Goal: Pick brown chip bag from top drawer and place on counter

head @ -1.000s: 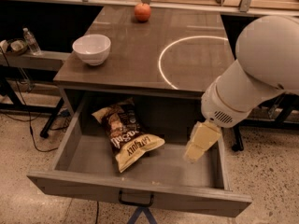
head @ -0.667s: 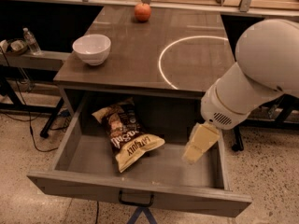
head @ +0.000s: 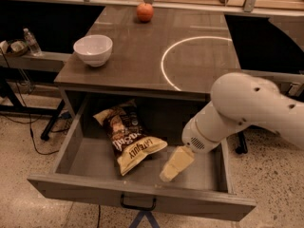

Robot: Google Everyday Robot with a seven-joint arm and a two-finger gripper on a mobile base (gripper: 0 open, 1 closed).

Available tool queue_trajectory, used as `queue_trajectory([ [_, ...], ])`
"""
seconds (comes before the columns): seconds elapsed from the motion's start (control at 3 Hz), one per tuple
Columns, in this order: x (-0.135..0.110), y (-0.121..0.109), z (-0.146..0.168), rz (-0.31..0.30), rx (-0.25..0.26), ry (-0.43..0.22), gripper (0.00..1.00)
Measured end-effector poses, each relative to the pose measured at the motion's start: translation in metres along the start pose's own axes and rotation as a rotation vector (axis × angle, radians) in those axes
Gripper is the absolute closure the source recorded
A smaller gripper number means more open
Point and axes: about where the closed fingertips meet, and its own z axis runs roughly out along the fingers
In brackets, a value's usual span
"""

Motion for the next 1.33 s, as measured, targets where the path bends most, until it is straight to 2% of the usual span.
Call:
queue_trajectory([
  [0.33,-0.001,0.005,0.046,0.063,-0.069,-0.061,0.00],
  [0.67,-0.018,0.008,0.074,0.080,-0.103,-0.156,0.00],
  [1.33,-0.073,-0.007,0.093,0.095,-0.126,-0.319,0.00],
])
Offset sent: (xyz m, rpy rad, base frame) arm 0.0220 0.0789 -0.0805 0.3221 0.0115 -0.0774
